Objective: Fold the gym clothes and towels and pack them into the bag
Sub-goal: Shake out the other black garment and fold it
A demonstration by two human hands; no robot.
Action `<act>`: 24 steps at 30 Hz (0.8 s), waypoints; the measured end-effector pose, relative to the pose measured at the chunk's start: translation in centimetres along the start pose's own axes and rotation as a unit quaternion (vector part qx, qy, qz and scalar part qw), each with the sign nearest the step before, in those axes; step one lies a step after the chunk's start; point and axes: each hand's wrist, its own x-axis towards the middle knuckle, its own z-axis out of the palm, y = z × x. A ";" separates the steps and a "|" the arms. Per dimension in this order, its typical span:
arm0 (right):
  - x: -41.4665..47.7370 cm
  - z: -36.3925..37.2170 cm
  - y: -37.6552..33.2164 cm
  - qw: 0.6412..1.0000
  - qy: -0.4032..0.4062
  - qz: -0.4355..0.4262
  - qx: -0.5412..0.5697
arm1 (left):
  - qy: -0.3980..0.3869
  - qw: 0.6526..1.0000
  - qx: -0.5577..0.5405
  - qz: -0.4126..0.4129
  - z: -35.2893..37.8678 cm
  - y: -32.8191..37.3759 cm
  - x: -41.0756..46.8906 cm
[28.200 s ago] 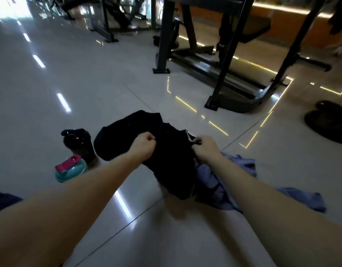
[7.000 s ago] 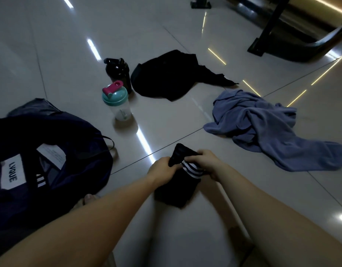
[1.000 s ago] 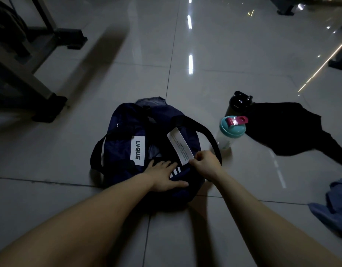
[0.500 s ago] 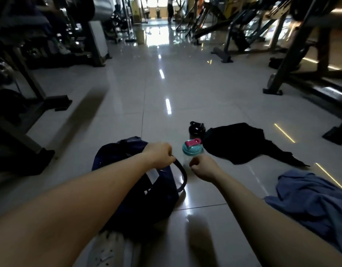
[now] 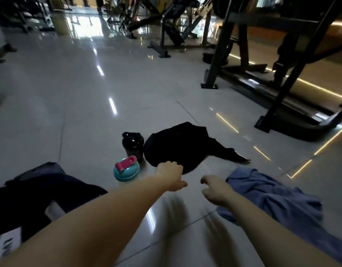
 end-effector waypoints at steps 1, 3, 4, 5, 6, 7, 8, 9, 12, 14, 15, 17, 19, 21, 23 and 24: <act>1.3 0.4 0.9 1.000 -0.008 -0.003 -0.008 | -0.004 1.000 0.010 0.003 1.1 -0.3 1.8; 3.9 1.3 2.0 0.999 -0.026 -0.014 -0.026 | -0.001 1.000 0.023 -0.004 3.2 -1.3 5.4; 5.1 1.9 2.3 0.999 -0.034 -0.019 -0.031 | 0.003 0.999 0.029 -0.015 4.1 -2.0 7.2; 6.2 2.6 2.6 0.999 -0.038 -0.024 -0.029 | -0.002 0.999 0.034 -0.032 5.1 -2.7 8.9; 7.2 3.3 2.9 0.999 -0.039 -0.030 -0.023 | -0.023 0.998 0.027 -0.052 6.2 -3.5 10.4; 8.0 4.1 3.2 0.998 -0.038 -0.036 -0.019 | -0.052 0.996 0.004 -0.072 7.3 -4.1 11.5; 8.8 4.7 3.5 0.998 -0.037 -0.042 -0.018 | -0.073 0.993 -0.023 -0.088 8.3 -4.6 12.2; 9.5 5.3 3.7 0.998 -0.039 -0.046 -0.020 | -0.074 0.992 -0.036 -0.094 9.2 -4.8 12.5; 10.9 6.3 4.3 0.999 -0.021 -0.040 -0.028 | 0.021 0.999 -0.010 -0.040 10.8 -4.1 11.6; 11.1 6.7 4.4 0.999 0.009 -0.041 -0.030 | -0.004 0.998 -0.067 0.008 10.5 -2.5 10.5; 11.0 6.7 4.3 0.999 0.019 -0.044 -0.021 | -0.045 0.991 -0.123 0.026 10.0 -1.5 9.9; 10.3 6.2 3.9 0.998 0.038 -0.044 0.006 | -0.135 0.960 -0.236 0.062 7.9 0.3 8.9; 9.2 4.7 3.3 0.997 0.028 -0.051 0.044 | -0.129 0.943 -0.289 0.099 4.4 1.6 8.0; 7.5 2.0 2.6 0.991 0.054 -0.058 0.111 | -0.044 0.949 -0.295 0.099 -0.2 1.9 7.2; 5.7 -2.0 1.8 0.976 0.121 -0.066 0.171 | 0.052 0.954 -0.284 0.082 -5.0 1.5 6.3; 4.5 -4.5 1.2 0.965 0.144 -0.070 0.206 | 0.089 0.952 -0.284 0.075 -7.4 1.4 5.7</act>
